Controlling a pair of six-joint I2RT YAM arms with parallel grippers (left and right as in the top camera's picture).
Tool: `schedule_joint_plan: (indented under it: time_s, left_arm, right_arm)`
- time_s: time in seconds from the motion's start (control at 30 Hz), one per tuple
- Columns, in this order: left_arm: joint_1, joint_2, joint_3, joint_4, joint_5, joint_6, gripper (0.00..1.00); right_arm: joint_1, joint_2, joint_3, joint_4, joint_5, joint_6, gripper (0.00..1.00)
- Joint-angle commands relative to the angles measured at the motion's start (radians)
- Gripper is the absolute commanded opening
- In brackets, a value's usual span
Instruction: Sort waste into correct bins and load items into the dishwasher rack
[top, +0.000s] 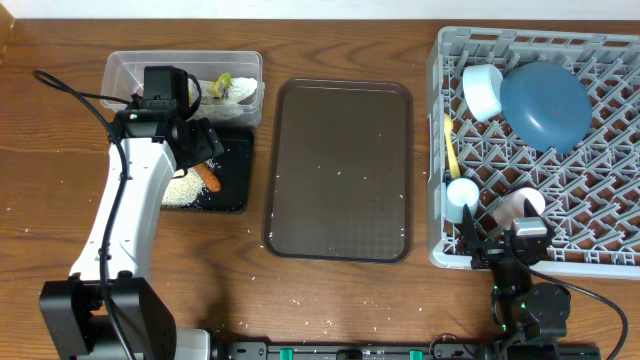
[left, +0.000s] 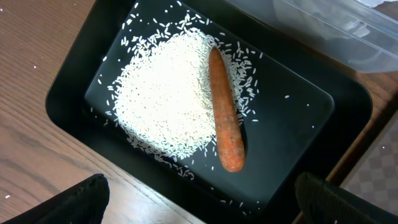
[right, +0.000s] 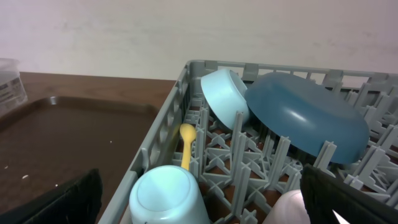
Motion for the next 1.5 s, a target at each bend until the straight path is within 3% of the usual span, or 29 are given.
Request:
schedule_joint_plan:
  time_s: [0.0, 0.27, 0.47, 0.6, 0.7, 0.93, 1.2, 1.47]
  left_arm:
    - [0.003, -0.002, -0.004, -0.003, -0.005, -0.006, 0.98]
    - [0.003, -0.013, -0.005, -0.005, -0.006, -0.005, 0.98]
    - [0.002, -0.157, -0.035, 0.047, -0.006, -0.005, 0.98]
    - [0.001, -0.336, -0.143, 0.233, 0.016, 0.039, 0.98]
    - [0.002, -0.504, -0.27, 0.364, 0.084, 0.17, 0.98]
    - [0.003, -0.931, -0.579, 0.535, 0.104, 0.317, 0.98]
    - [0.003, -1.297, -0.87, 0.639, 0.104, 0.34, 0.98]
    - [0.003, -1.482, -1.025, 0.705, 0.1, 0.34, 0.98]
  right_arm:
    - [0.009, -0.01, -0.004, -0.001, -0.013, 0.014, 0.99]
    - [0.009, -0.01, -0.004, -0.001, -0.013, 0.014, 0.99]
    - [0.009, -0.01, -0.004, -0.001, -0.013, 0.014, 0.99]
    - [0.009, -0.01, -0.004, -0.001, -0.013, 0.014, 0.99]
    - [0.009, -0.01, -0.004, -0.001, -0.013, 0.014, 0.99]
    - [0.009, -0.01, -0.004, -0.001, -0.013, 0.014, 0.99]
    - [0.009, -0.01, -0.004, -0.001, -0.013, 0.014, 0.99]
    - [0.009, -0.01, -0.004, -0.001, -0.014, 0.014, 0.99]
